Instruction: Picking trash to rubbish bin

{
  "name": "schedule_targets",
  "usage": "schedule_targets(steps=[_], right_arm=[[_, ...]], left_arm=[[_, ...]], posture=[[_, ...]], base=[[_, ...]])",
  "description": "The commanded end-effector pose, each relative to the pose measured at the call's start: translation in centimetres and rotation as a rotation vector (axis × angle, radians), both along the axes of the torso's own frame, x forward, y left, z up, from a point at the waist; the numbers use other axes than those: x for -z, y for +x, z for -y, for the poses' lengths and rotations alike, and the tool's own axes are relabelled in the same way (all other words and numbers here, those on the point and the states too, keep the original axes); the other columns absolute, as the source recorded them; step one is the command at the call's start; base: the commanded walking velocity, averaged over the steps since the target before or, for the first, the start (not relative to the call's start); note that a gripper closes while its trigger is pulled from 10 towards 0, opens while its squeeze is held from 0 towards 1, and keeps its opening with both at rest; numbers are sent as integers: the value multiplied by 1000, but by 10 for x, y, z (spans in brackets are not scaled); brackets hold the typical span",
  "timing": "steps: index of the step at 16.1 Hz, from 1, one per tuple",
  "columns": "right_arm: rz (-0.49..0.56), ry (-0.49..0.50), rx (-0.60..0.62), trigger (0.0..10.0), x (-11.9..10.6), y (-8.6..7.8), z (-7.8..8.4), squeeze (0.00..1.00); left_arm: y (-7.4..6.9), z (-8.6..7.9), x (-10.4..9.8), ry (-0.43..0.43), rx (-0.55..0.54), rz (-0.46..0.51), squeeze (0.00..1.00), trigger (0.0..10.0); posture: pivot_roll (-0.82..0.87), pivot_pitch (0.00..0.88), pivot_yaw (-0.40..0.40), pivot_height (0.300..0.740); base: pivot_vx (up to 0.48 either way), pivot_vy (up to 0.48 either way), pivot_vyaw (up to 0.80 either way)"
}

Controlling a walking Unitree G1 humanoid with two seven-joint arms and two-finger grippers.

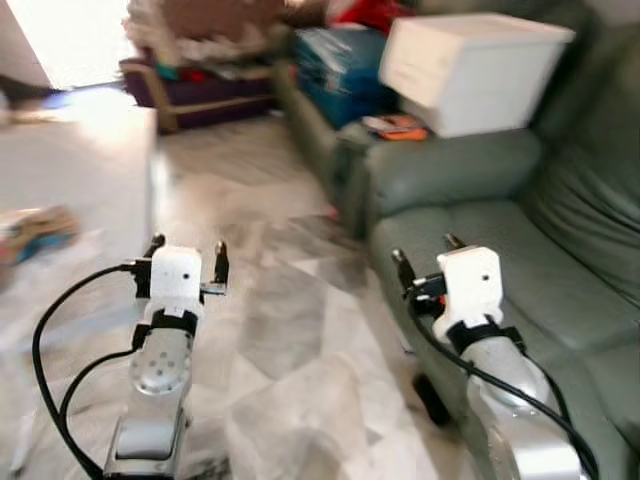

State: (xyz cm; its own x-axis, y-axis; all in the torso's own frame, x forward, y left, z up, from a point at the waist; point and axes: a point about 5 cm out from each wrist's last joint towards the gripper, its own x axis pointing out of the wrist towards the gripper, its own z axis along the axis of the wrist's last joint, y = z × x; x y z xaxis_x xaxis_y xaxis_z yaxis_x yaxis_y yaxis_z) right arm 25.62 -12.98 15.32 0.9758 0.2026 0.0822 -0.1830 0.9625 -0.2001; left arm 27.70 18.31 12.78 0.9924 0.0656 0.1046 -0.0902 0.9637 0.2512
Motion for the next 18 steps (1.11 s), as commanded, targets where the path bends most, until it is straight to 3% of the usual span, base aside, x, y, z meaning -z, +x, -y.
schedule_targets(steps=[1, 16, 18], right_arm=[[6, 7, 11, 10000, -2, 0, 3, 0], [5, 21, -5, 10000, -2, 1, 4, 0], [12, 81, -3, 10000, -3, 1, 5, 0]], left_arm=[[-5, -2, 7, 1, 0, -32, 0, 10000], [-6, -4, 9, 2, -58, -21, 0, 10000], [-5, -6, 10, 1, -81, -25, 0, 10000]], posture=[[-104, 15, -11, 740], [-95, 12, -25, 740], [-94, 6, -26, 740]], base=[[0, 0, 800], [0, 0, 800], [0, 0, 400]])
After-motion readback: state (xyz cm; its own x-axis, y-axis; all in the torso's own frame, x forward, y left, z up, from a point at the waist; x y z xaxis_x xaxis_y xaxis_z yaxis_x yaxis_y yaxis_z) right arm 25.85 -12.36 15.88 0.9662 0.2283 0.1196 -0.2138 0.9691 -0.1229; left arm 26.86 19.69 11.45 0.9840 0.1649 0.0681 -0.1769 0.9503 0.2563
